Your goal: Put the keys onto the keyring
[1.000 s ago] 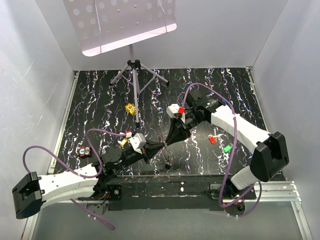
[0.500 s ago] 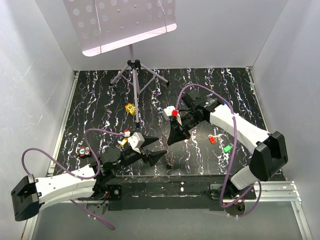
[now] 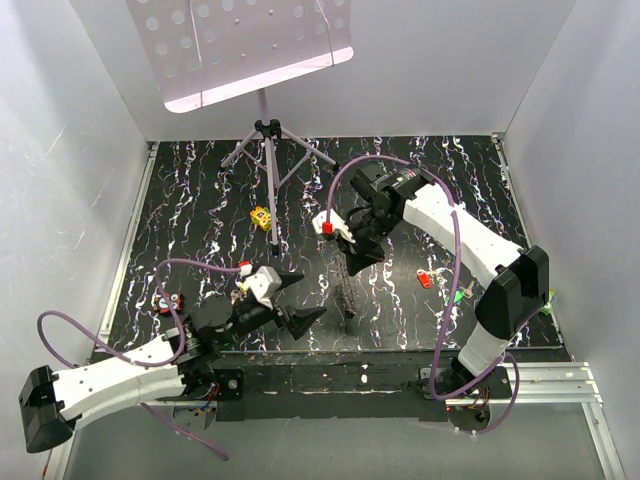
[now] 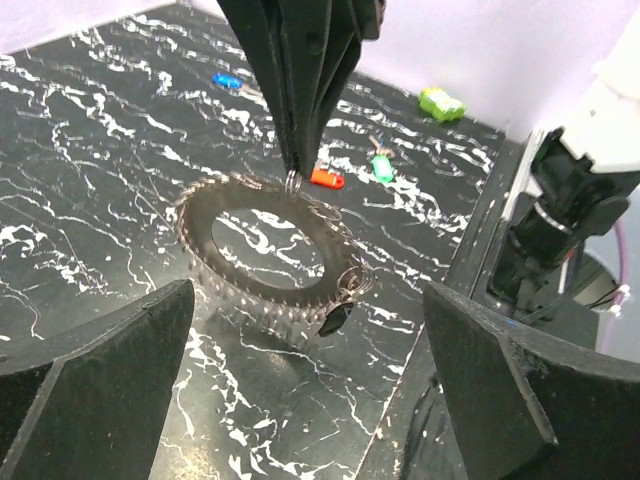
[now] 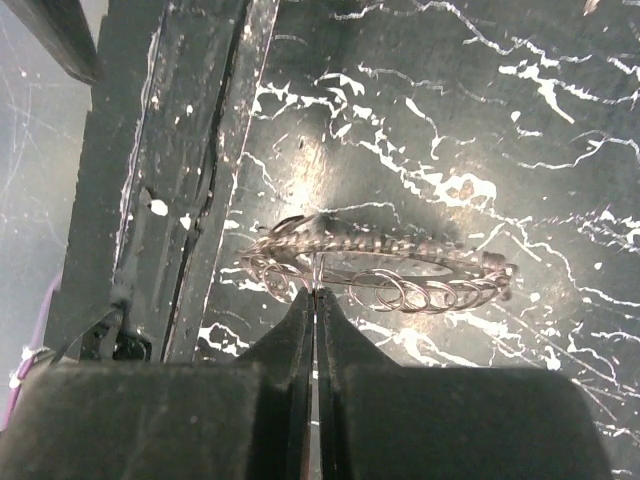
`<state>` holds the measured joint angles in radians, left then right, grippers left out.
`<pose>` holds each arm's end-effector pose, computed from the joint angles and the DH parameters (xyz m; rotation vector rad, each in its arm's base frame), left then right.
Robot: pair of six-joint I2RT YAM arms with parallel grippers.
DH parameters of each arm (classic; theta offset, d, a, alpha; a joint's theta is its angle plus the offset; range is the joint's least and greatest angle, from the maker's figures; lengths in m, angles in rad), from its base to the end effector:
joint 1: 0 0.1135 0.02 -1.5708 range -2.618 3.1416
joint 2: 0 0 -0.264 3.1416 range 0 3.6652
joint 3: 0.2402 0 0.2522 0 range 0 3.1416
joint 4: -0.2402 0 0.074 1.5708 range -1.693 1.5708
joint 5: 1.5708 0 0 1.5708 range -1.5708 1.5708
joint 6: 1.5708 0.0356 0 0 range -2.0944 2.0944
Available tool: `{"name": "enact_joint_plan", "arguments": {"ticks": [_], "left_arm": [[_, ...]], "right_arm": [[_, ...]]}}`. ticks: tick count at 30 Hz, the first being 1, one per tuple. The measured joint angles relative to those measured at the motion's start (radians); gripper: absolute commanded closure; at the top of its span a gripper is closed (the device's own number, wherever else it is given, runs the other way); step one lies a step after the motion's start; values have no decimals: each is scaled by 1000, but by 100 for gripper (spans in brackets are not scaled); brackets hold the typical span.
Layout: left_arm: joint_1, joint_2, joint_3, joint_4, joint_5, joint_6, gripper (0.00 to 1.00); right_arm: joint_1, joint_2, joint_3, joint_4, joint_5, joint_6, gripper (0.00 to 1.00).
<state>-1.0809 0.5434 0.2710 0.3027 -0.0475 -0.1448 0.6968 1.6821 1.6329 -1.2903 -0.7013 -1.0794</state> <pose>0.0747 -0.1365 0.2452 0.6938 1.4601 -0.9268 0.2308 0.2231 0.3252 -2.1261 1.5837 0.8926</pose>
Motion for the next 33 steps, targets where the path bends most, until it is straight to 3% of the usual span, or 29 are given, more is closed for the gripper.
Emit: {"name": "enact_joint_plan", "arguments": {"ticks": [10, 22, 33], "left_arm": [[0, 290, 61, 140, 4, 118, 41], [6, 467, 102, 332, 42, 206, 49], [13, 541, 105, 385, 97, 216, 61]], "right_arm": [[47, 0, 13, -31, 106, 23, 99], [58, 0, 15, -44, 92, 32, 99], [58, 0, 15, -44, 65, 29, 99]]}}
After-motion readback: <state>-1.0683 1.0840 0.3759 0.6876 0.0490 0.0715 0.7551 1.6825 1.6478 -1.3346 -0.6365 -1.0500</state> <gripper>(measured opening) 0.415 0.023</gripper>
